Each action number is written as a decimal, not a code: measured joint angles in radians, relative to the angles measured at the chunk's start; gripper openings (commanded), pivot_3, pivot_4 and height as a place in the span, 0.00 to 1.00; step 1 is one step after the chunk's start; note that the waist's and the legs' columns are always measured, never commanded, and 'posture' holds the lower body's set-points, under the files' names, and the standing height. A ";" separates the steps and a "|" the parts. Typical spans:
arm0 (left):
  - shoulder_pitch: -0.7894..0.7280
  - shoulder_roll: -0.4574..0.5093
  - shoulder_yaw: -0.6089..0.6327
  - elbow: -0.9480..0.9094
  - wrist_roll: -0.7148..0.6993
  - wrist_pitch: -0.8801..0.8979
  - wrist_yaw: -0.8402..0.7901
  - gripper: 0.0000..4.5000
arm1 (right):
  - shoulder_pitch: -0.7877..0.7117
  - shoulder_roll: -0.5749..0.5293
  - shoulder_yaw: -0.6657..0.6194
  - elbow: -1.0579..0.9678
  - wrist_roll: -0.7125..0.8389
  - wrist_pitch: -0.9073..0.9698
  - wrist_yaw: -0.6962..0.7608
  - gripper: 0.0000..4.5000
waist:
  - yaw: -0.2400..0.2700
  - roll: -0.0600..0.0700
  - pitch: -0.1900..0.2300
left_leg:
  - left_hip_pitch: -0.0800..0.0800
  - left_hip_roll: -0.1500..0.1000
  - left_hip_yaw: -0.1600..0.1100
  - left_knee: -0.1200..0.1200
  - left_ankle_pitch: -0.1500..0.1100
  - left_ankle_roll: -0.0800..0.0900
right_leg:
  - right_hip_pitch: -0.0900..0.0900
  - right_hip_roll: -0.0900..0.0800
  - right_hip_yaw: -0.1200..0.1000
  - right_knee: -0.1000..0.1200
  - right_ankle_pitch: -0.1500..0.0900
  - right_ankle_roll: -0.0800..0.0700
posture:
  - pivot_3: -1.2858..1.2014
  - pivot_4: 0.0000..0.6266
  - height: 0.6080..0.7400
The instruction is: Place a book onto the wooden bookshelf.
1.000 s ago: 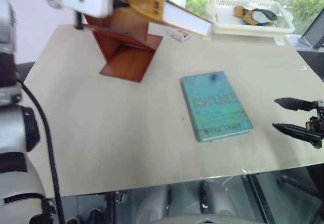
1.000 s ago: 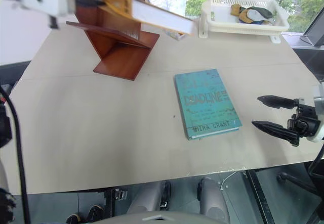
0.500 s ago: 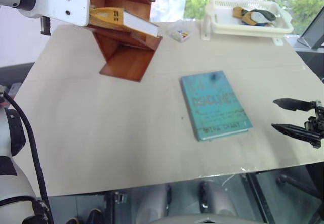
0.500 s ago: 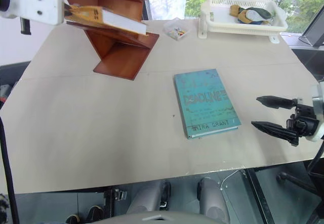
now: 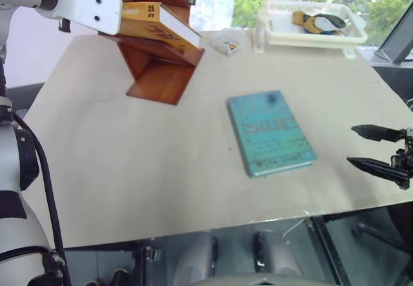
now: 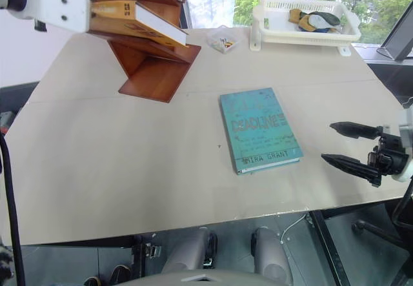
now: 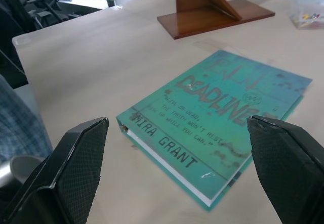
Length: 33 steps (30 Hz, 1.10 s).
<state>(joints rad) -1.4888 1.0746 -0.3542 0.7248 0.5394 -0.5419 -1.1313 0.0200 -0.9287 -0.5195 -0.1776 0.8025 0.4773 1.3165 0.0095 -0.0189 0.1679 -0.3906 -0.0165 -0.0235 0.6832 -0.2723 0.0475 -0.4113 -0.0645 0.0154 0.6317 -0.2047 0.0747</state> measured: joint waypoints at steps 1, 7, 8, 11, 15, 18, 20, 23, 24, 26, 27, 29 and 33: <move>-0.006 -0.001 -0.001 0.002 0.009 -0.005 0.013 0.60 | 0.002 0.000 0.000 -0.001 0.000 0.000 -0.001 1.00 | -0.001 0.000 0.000 | 0.000 0.001 0.000 0.000 0.000 0.000 | 0.000 0.000 0.000 0.000 0.000 0.000 | 0.52 0.24 1.00; -0.006 0.011 -0.009 -0.010 0.036 0.005 0.005 0.71 | 0.004 0.005 -0.001 -0.001 0.000 -0.002 -0.007 1.00 | -0.016 0.002 -0.001 | 0.003 0.002 0.004 0.000 0.000 0.000 | 0.000 0.002 0.003 0.002 0.000 0.000 | 0.52 0.24 1.00; -0.003 0.017 -0.009 -0.015 0.036 0.009 0.000 0.71 | 0.004 0.005 -0.001 -0.001 0.000 -0.002 -0.008 1.00 | -0.019 0.002 -0.001 | 0.004 0.002 0.004 0.000 0.000 0.000 | 0.000 0.002 0.004 0.003 0.000 0.000 | 0.52 0.24 1.00; 0.003 0.030 -0.008 -0.034 0.038 0.020 -0.009 0.71 | 0.008 0.005 -0.004 -0.001 0.000 -0.003 -0.010 1.00 | -0.026 0.002 -0.001 | 0.006 0.003 0.008 -0.001 0.000 0.000 | 0.000 0.002 0.007 0.004 0.000 0.000 | 0.52 0.24 1.00; 0.014 0.048 0.003 -0.052 0.034 0.041 -0.028 0.71 | 0.007 0.005 -0.004 0.000 0.000 -0.003 -0.010 1.00 | -0.026 0.002 -0.001 | 0.007 0.004 0.011 -0.002 0.000 0.000 | 0.000 0.002 0.010 0.004 0.000 0.000 | 0.52 0.24 1.00; 0.051 0.067 0.030 -0.086 0.012 0.065 -0.056 0.71 | 0.000 0.005 -0.004 0.002 0.000 -0.004 -0.007 1.00 | -0.025 0.002 -0.001 | 0.008 0.004 0.013 -0.002 0.000 0.000 | 0.000 0.002 0.011 0.004 0.000 0.000 | 0.52 0.24 1.00; 0.077 0.072 0.041 -0.109 -0.005 0.080 -0.074 0.71 | -0.002 0.005 -0.004 0.003 -0.001 -0.004 -0.006 1.00 | -0.024 0.002 -0.001 | 0.008 0.004 0.013 -0.002 0.000 0.000 | 0.000 0.002 0.011 0.004 0.000 0.000 | 0.52 0.24 1.00; 0.106 0.072 0.045 -0.129 -0.026 0.088 -0.091 0.71 | -0.004 0.005 -0.004 0.003 -0.002 -0.004 -0.004 1.00 | -0.022 0.001 -0.001 | 0.008 0.004 0.013 -0.002 0.000 0.000 | 0.000 0.002 0.011 0.004 0.000 0.000 | 0.52 0.24 1.00; 0.125 0.072 0.053 -0.140 -0.039 0.098 -0.099 0.71 | -0.004 0.005 -0.004 0.004 -0.002 -0.005 -0.004 1.00 | -0.022 0.001 -0.001 | 0.009 0.004 0.013 -0.002 0.000 0.000 | 0.000 0.002 0.011 0.005 0.000 0.000 | 0.52 0.24 1.00; 0.153 0.070 0.055 -0.154 -0.053 0.109 -0.113 0.71 | -0.004 0.005 -0.004 0.004 -0.003 -0.005 -0.003 1.00 | -0.022 0.001 -0.001 | 0.008 0.004 0.013 -0.002 0.000 0.000 | 0.000 0.002 0.011 0.005 0.000 0.000 | 0.52 0.24 1.00; 0.167 0.068 0.055 -0.158 -0.057 0.114 -0.118 0.71 | -0.004 0.005 -0.004 0.004 -0.003 -0.005 -0.002 1.00 | -0.022 0.001 -0.001 | 0.008 0.004 0.013 -0.002 0.000 0.000 | 0.000 0.002 0.011 0.005 0.000 0.000 | 0.52 0.24 1.00; 0.187 0.064 0.055 -0.163 -0.061 0.122 -0.126 0.71 | -0.004 0.005 -0.004 0.004 -0.004 -0.005 -0.002 1.00 | -0.021 0.001 -0.001 | 0.008 0.004 0.013 -0.002 0.000 0.000 | 0.000 0.002 0.011 0.004 0.000 0.000 | 0.52 0.24 1.00; 0.184 0.044 0.047 -0.156 -0.050 0.122 -0.109 0.71 | 0.000 0.006 -0.004 0.003 -0.004 -0.006 -0.003 1.00 | -0.016 -0.001 0.000 | 0.006 0.003 0.013 -0.002 0.000 0.000 | 0.000 0.002 0.011 0.003 0.002 -0.003 | 0.52 0.24 1.00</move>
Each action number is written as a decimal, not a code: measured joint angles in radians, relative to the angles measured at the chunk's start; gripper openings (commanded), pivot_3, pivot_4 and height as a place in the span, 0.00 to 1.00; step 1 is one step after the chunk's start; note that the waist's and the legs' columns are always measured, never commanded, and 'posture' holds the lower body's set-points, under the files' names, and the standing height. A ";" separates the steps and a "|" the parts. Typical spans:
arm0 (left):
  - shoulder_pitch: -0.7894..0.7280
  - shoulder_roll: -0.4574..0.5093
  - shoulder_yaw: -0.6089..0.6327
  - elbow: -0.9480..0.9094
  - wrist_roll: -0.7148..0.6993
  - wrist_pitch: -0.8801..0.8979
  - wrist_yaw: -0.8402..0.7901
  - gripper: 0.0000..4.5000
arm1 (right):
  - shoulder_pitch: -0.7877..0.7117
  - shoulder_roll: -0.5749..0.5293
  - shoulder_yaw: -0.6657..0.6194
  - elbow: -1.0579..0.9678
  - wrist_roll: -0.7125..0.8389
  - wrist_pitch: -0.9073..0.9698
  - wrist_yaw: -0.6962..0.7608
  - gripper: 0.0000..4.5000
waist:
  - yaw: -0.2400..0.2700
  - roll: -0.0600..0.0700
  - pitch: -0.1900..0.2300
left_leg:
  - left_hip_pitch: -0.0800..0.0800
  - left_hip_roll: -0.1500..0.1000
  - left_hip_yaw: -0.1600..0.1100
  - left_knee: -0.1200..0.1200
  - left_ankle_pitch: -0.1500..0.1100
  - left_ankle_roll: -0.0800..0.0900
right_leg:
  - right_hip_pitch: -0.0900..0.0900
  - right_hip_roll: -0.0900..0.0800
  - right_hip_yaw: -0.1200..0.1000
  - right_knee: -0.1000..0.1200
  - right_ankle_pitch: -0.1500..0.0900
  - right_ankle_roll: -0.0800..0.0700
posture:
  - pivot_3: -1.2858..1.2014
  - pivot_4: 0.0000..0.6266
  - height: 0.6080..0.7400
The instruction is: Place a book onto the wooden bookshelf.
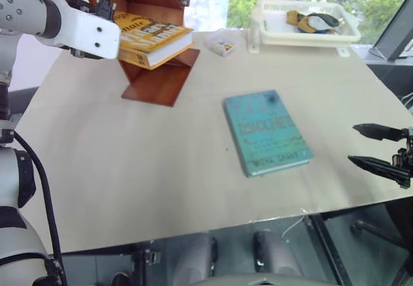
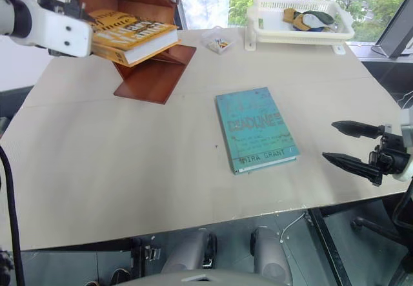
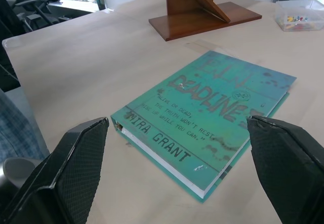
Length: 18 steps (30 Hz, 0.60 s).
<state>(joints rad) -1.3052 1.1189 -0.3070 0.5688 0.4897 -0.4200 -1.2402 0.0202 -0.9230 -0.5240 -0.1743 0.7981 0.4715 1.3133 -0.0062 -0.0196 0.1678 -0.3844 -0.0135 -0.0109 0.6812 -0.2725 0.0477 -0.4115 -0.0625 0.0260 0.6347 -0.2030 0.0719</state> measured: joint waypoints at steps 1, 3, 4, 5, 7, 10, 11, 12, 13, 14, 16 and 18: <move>-0.006 -0.003 -0.003 0.008 0.007 -0.001 0.007 0.71 | 0.002 0.000 0.000 -0.001 0.000 0.000 0.000 1.00 | 0.000 0.000 0.000 | 0.000 0.000 0.000 0.000 0.000 0.000 | 0.000 0.000 0.000 0.000 0.000 0.000 | 0.52 0.24 1.00; -0.025 -0.006 -0.014 0.029 0.032 -0.008 0.033 0.71 | 0.006 0.001 -0.001 -0.002 0.000 -0.001 -0.003 1.00 | 0.000 -0.001 0.001 | 0.000 0.000 0.000 0.000 0.000 0.000 | 0.000 0.000 0.000 0.000 0.000 0.000 | 0.52 0.24 1.00; -0.030 -0.007 -0.015 0.034 0.041 -0.010 0.042 0.71 | 0.007 0.001 -0.002 -0.002 0.000 -0.001 -0.004 1.00 | -0.001 -0.001 0.001 | 0.000 0.000 0.000 0.000 0.000 0.000 | 0.000 0.000 0.000 0.000 0.000 0.000 | 0.52 0.24 1.00; -0.044 -0.013 -0.019 0.046 0.055 -0.018 0.059 0.71 | 0.012 0.002 -0.004 -0.002 0.000 -0.001 -0.007 1.00 | -0.001 -0.001 0.001 | 0.000 0.000 0.000 0.000 0.000 0.000 | 0.000 0.000 -0.001 0.000 0.000 0.000 | 0.52 0.24 1.00; -0.087 -0.028 -0.028 0.073 0.088 -0.038 0.105 0.71 | 0.015 0.004 -0.005 -0.004 0.000 -0.001 -0.010 1.00 | 0.000 -0.003 0.002 | -0.001 0.000 0.000 0.000 0.000 0.000 | 0.000 0.000 -0.002 -0.001 -0.001 0.001 | 0.52 0.24 1.00; -0.149 -0.031 -0.041 0.111 0.152 -0.054 0.184 0.71 | 0.016 0.005 -0.006 -0.008 0.001 -0.002 -0.012 1.00 | -0.002 -0.004 0.002 | -0.001 0.000 0.000 0.000 0.000 0.000 | 0.000 0.000 -0.001 -0.002 -0.002 0.003 | 0.52 0.24 1.00; -0.163 -0.032 -0.047 0.124 0.167 -0.059 0.205 0.71 | 0.018 0.005 -0.006 -0.008 0.000 -0.002 -0.012 1.00 | -0.003 -0.004 0.002 | -0.001 0.000 0.000 0.000 -0.001 0.001 | 0.000 0.000 0.000 -0.002 -0.001 0.002 | 0.52 0.24 1.00; -0.176 -0.035 -0.056 0.140 0.185 -0.071 0.228 0.71 | 0.019 0.006 -0.006 -0.008 0.000 -0.002 -0.013 1.00 | -0.005 -0.004 0.002 | -0.002 0.000 0.000 0.000 -0.001 0.002 | 0.000 0.000 0.000 -0.003 0.000 0.000 | 0.52 0.24 1.00; -0.179 -0.040 -0.058 0.150 0.197 -0.080 0.245 0.71 | 0.019 0.006 -0.006 -0.008 0.000 -0.002 -0.013 1.00 | -0.005 -0.004 0.002 | -0.003 0.000 0.000 0.000 -0.002 0.002 | -0.001 0.000 0.000 -0.004 0.000 -0.001 | 0.52 0.24 1.00; -0.179 -0.042 -0.059 0.154 0.199 -0.087 0.255 0.71 | 0.019 0.006 -0.006 -0.008 0.000 -0.003 -0.014 1.00 | -0.005 -0.004 0.003 | -0.003 0.000 0.000 0.000 -0.002 0.003 | -0.001 0.000 0.000 -0.005 0.001 -0.001 | 0.52 0.24 1.00; -0.179 -0.045 -0.059 0.161 0.205 -0.097 0.268 0.71 | 0.019 0.006 -0.006 -0.009 0.000 -0.003 -0.014 1.00 | -0.005 -0.004 0.003 | -0.006 0.000 -0.001 0.000 -0.003 0.004 | -0.003 -0.001 -0.001 -0.007 0.001 -0.001 | 0.52 0.24 1.00; -0.179 -0.045 -0.059 0.161 0.206 -0.107 0.275 0.71 | 0.019 0.006 -0.006 -0.010 0.001 -0.003 -0.015 1.00 | -0.004 -0.004 0.003 | -0.009 -0.001 0.000 0.001 -0.003 0.005 | -0.005 -0.002 -0.001 -0.008 0.001 -0.001 | 0.52 0.24 1.00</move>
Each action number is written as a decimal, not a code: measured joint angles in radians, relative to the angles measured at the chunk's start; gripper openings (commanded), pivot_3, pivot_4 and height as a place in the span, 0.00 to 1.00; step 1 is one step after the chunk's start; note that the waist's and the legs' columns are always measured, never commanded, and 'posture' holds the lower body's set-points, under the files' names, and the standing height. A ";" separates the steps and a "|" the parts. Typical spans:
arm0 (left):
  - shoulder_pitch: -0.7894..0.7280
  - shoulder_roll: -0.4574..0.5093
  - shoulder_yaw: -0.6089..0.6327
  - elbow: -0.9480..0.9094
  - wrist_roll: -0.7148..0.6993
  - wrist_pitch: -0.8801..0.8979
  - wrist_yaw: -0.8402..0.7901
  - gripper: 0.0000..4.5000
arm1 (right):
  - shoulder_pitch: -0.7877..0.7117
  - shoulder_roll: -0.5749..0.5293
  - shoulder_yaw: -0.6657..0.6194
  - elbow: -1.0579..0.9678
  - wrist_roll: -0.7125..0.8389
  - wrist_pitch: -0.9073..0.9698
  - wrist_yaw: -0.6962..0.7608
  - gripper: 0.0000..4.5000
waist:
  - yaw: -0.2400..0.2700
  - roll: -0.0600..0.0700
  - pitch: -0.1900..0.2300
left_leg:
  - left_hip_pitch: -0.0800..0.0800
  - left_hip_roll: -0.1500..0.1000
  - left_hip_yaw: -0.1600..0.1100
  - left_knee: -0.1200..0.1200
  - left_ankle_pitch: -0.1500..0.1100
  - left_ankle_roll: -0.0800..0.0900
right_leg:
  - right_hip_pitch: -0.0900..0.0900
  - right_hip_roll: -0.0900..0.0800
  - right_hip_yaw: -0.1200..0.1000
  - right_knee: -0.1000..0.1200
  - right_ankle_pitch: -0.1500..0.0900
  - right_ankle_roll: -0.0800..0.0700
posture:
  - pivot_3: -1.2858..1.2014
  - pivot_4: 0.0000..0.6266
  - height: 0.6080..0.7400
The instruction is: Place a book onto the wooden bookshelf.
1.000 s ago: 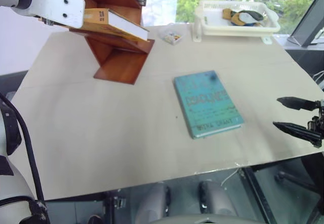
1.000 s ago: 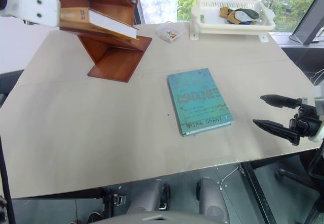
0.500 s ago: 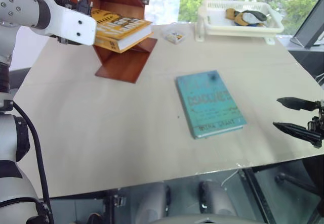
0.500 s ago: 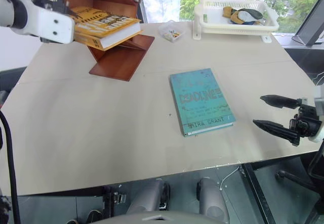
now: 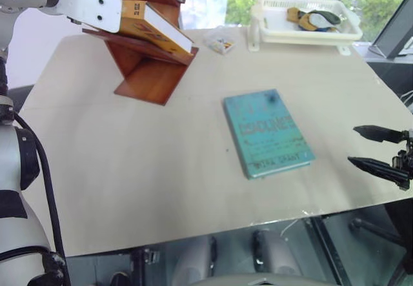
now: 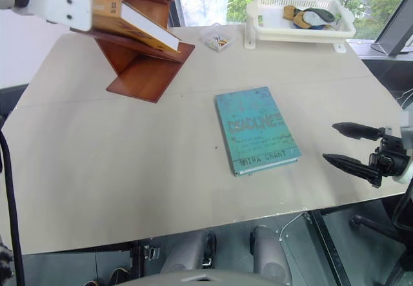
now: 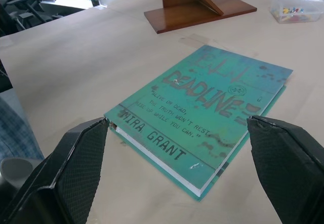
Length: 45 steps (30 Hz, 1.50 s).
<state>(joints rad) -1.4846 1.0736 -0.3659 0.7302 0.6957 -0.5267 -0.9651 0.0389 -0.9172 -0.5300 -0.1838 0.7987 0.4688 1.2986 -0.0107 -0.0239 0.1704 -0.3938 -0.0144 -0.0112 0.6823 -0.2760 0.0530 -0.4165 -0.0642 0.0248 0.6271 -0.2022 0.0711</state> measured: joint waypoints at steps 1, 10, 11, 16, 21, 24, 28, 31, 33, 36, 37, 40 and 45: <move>0.000 0.000 0.000 0.000 -0.001 -0.003 0.000 0.71 | 0.000 0.000 0.000 -0.001 0.000 0.000 0.000 1.00 | 0.000 0.000 0.000 | -0.001 0.000 0.000 0.000 0.000 0.000 | -0.001 0.000 0.000 0.000 0.000 0.000 | 0.52 0.24 1.00; 0.037 0.000 0.003 -0.014 -0.031 -0.011 -0.012 0.71 | 0.000 0.000 -0.001 -0.004 0.001 0.000 0.001 1.00 | 0.000 0.000 0.000 | -0.001 0.000 0.000 0.001 0.000 0.001 | -0.001 0.000 -0.001 0.000 0.000 0.000 | 0.52 0.24 1.00; 0.037 0.000 0.003 -0.014 -0.033 -0.011 -0.017 0.71 | 0.000 0.000 -0.001 -0.004 0.001 0.000 0.001 1.00 | 0.000 0.000 0.000 | -0.001 0.000 0.000 0.002 0.000 0.001 | -0.001 0.000 -0.001 0.000 0.000 0.000 | 0.52 0.24 1.00; 0.066 0.000 0.039 -0.037 -0.127 0.029 -0.115 0.71 | 0.000 0.000 -0.001 -0.003 0.000 0.000 0.001 1.00 | 0.000 0.000 0.000 | -0.002 0.000 0.000 0.002 -0.001 0.001 | -0.001 0.000 -0.001 0.000 0.000 0.000 | 0.52 0.24 1.00; 0.079 0.001 0.045 -0.052 -0.141 0.062 -0.144 0.71 | 0.000 0.000 -0.001 -0.004 0.000 0.000 0.001 1.00 | 0.001 0.000 0.000 | -0.002 -0.001 0.000 0.002 -0.001 0.001 | -0.001 -0.001 -0.001 0.000 0.000 0.000 | 0.52 0.24 1.00; 0.079 0.001 0.054 -0.051 -0.168 0.082 -0.166 0.71 | 0.000 0.000 -0.001 -0.004 0.000 0.000 0.001 1.00 | 0.002 0.000 0.000 | -0.002 -0.001 0.000 0.002 -0.001 0.001 | -0.001 -0.001 -0.001 0.000 0.000 0.000 | 0.52 0.24 1.00; 0.079 0.001 0.058 -0.051 -0.175 0.095 -0.170 0.71 | 0.005 0.000 -0.001 -0.004 -0.001 -0.002 -0.002 1.00 | 0.001 0.000 0.000 | -0.002 -0.001 -0.001 0.002 -0.001 0.001 | -0.001 -0.001 -0.001 0.000 0.000 0.000 | 0.52 0.24 1.00; 0.079 0.002 0.059 -0.051 -0.175 0.100 -0.171 0.71 | 0.018 0.001 -0.001 -0.004 -0.001 -0.005 -0.002 1.00 | 0.001 0.000 0.000 | -0.002 -0.001 0.000 0.002 -0.001 0.001 | -0.001 -0.001 -0.001 0.000 0.000 0.000 | 0.52 0.24 1.00; 0.079 0.003 0.060 -0.051 -0.180 0.102 -0.180 0.71 | 0.022 0.001 -0.002 -0.004 -0.001 -0.006 -0.002 1.00 | 0.001 0.000 0.000 | -0.002 -0.001 0.000 0.002 -0.001 0.001 | -0.001 -0.001 -0.001 0.000 0.000 0.000 | 0.52 0.24 1.00; 0.092 0.003 0.088 -0.071 -0.235 0.124 -0.219 0.71 | 0.022 0.001 -0.003 -0.004 -0.001 -0.009 -0.002 1.00 | 0.000 0.000 0.000 | -0.002 -0.001 -0.001 0.002 -0.001 0.001 | -0.001 -0.001 -0.001 0.000 0.000 0.000 | 0.52 0.24 1.00; 0.110 0.003 0.106 -0.096 -0.270 0.147 -0.243 0.71 | 0.024 0.001 -0.007 -0.004 -0.001 -0.010 -0.002 1.00 | 0.000 0.000 0.000 | -0.002 -0.001 -0.001 0.002 -0.001 0.001 | -0.001 -0.001 -0.001 0.000 0.000 0.000 | 0.52 0.24 1.00; 0.177 0.007 0.146 -0.152 -0.341 0.200 -0.288 0.71 | 0.029 0.001 -0.022 -0.004 -0.001 -0.013 -0.002 1.00 | 0.000 0.000 0.000 | -0.002 0.000 -0.001 0.002 -0.001 0.001 | -0.001 -0.001 -0.001 0.001 0.000 0.000 | 0.52 0.24 1.00; 0.417 0.029 0.295 -0.335 -0.578 0.448 -0.388 0.71 | 0.061 0.007 -0.041 -0.007 0.000 -0.015 0.000 1.00 | -0.003 0.000 0.000 | -0.002 0.000 -0.001 0.002 -0.001 0.001 | -0.001 -0.001 -0.001 0.002 0.000 0.000 | 0.52 0.24 1.00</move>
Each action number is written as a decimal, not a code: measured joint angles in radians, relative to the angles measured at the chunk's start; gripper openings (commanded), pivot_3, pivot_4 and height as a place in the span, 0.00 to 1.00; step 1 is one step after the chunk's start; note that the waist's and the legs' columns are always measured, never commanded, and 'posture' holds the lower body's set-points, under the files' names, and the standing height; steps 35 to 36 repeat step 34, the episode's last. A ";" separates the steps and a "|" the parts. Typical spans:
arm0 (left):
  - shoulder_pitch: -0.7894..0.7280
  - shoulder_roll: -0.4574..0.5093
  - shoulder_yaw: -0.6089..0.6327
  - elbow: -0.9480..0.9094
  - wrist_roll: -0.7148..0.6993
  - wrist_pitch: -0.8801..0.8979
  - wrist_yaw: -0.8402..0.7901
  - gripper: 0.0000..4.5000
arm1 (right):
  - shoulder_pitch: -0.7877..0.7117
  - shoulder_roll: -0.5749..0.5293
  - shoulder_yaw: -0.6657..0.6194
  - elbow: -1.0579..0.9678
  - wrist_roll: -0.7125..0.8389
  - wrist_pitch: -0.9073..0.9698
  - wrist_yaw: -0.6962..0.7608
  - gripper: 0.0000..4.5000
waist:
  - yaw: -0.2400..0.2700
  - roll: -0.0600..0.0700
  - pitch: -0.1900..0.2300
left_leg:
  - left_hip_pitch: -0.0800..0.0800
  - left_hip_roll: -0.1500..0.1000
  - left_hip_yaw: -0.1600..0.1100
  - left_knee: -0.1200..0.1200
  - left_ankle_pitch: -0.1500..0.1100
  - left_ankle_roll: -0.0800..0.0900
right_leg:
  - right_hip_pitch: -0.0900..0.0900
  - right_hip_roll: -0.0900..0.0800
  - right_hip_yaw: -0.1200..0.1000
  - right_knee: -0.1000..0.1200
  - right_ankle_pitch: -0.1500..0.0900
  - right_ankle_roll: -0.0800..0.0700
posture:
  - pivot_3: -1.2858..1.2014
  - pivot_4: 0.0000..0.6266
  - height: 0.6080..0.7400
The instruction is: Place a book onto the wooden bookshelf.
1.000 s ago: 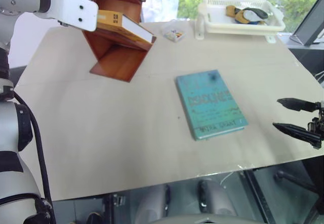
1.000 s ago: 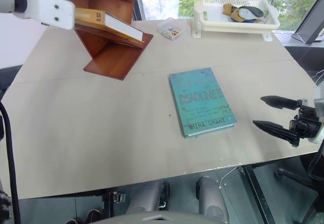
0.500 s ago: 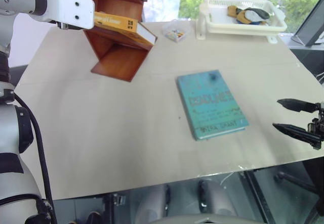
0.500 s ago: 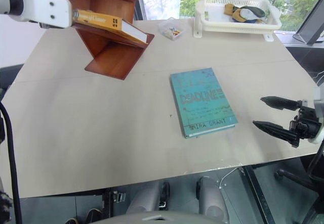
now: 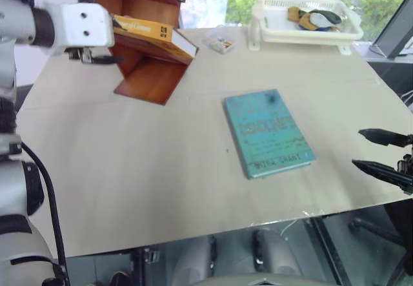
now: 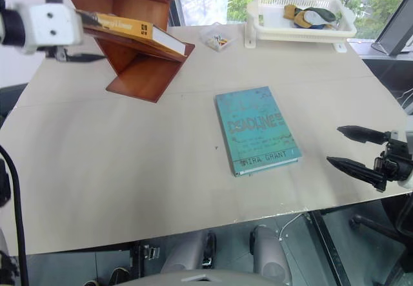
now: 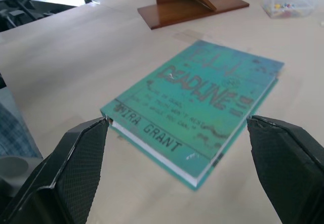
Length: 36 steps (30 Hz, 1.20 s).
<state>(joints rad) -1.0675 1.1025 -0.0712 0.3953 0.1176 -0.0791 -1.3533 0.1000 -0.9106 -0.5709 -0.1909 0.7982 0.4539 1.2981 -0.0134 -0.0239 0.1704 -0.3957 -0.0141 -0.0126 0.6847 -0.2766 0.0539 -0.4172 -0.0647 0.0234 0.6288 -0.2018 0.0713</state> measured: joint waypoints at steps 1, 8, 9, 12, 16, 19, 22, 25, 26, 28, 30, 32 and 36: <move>0.092 0.007 0.073 -0.083 -0.081 0.101 -0.015 0.71 | 0.006 0.003 -0.002 -0.004 0.000 -0.001 0.001 1.00 | -0.002 0.000 0.000 | 0.000 0.000 0.000 0.000 0.000 0.000 | 0.000 0.000 0.001 -0.001 0.000 0.000 | 0.52 0.24 1.00; 0.600 -0.029 0.442 -0.449 -0.371 0.550 0.034 0.71 | 0.031 0.009 -0.034 0.008 -0.003 -0.010 0.007 1.00 | 0.002 0.001 -0.001 | 0.003 0.000 -0.001 -0.001 0.000 0.000 | 0.003 -0.002 -0.001 -0.002 0.000 0.000 | 0.52 0.24 1.00; 0.646 -0.050 0.472 -0.483 -0.399 0.586 0.046 0.71 | 0.029 0.009 -0.034 0.018 -0.004 -0.013 0.008 1.00 | 0.004 0.001 -0.001 | 0.004 0.000 -0.002 0.000 0.000 0.000 | 0.005 -0.003 -0.002 -0.002 0.000 0.000 | 0.52 0.24 1.00; 0.859 -0.151 0.558 -0.626 -0.479 0.695 0.119 0.71 | 0.007 0.007 -0.030 0.072 -0.015 -0.027 0.027 1.00 | 0.007 0.001 -0.001 | 0.006 -0.001 0.000 -0.001 0.000 0.000 | 0.007 -0.005 -0.002 -0.002 0.000 0.000 | 0.52 0.24 1.00; 0.955 -0.212 0.592 -0.691 -0.536 0.748 0.203 0.71 | -0.014 0.001 -0.023 0.125 -0.033 -0.039 0.050 1.00 | 0.015 0.001 -0.001 | 0.007 -0.001 -0.001 -0.001 0.000 -0.001 | 0.006 -0.005 -0.002 -0.002 0.002 -0.003 | 0.52 0.24 1.00; 1.015 -0.254 0.611 -0.711 -0.558 0.750 0.249 0.71 | -0.020 -0.001 -0.020 0.157 -0.049 -0.049 0.068 1.00 | 0.016 0.003 -0.003 | 0.009 -0.001 0.000 -0.002 0.000 -0.002 | 0.007 -0.005 -0.001 -0.002 0.002 -0.003 | 0.52 0.24 1.00; 1.082 -0.283 0.614 -0.721 -0.574 0.750 0.286 0.71 | -0.022 -0.001 -0.015 0.196 -0.071 -0.073 0.087 1.00 | 0.015 0.003 -0.003 | 0.009 0.000 0.001 -0.003 0.000 -0.002 | 0.007 -0.005 0.000 -0.002 0.002 -0.003 | 0.52 0.24 1.00; 1.098 -0.283 0.617 -0.739 -0.594 0.750 0.314 0.71 | -0.041 -0.007 0.000 0.241 -0.091 -0.099 0.113 1.00 | 0.017 0.003 -0.003 | 0.009 0.000 0.002 -0.003 0.000 -0.002 | 0.007 -0.005 0.001 -0.002 0.000 -0.005 | 0.52 0.24 1.00; 1.098 -0.282 0.617 -0.741 -0.598 0.749 0.318 0.71 | -0.044 -0.008 0.004 0.249 -0.092 -0.105 0.118 1.00 | 0.018 0.003 -0.003 | 0.010 -0.001 0.002 -0.003 0.000 -0.002 | 0.007 -0.005 0.001 -0.002 0.000 -0.006 | 0.52 0.24 1.00; 1.099 -0.275 0.617 -0.741 -0.607 0.749 0.330 0.71 | -0.057 -0.011 0.007 0.273 -0.096 -0.113 0.136 1.00 | 0.018 0.003 -0.003 | 0.010 -0.001 0.002 -0.003 0.000 -0.002 | 0.007 -0.005 0.001 -0.002 0.000 -0.007 | 0.52 0.24 1.00; 1.098 -0.269 0.617 -0.741 -0.613 0.746 0.337 0.71 | -0.077 -0.015 0.010 0.302 -0.105 -0.128 0.146 1.00 | 0.018 0.004 -0.003 | 0.010 -0.001 0.003 -0.004 0.000 -0.002 | 0.007 -0.005 0.001 -0.002 0.000 -0.007 | 0.52 0.24 1.00; 1.098 -0.268 0.617 -0.741 -0.619 0.742 0.349 0.71 | -0.087 -0.021 0.020 0.335 -0.131 -0.161 0.157 1.00 | 0.018 0.004 -0.003 | 0.010 -0.001 0.003 -0.004 0.000 -0.002 | 0.007 -0.005 0.001 -0.002 -0.001 -0.007 | 0.52 0.24 1.00; 1.101 -0.268 0.617 -0.741 -0.622 0.737 0.356 0.71 | -0.087 -0.023 0.035 0.365 -0.154 -0.186 0.166 1.00 | 0.019 0.004 -0.003 | 0.010 -0.001 0.003 -0.005 0.000 -0.002 | 0.007 -0.005 0.001 -0.003 -0.001 -0.007 | 0.52 0.24 1.00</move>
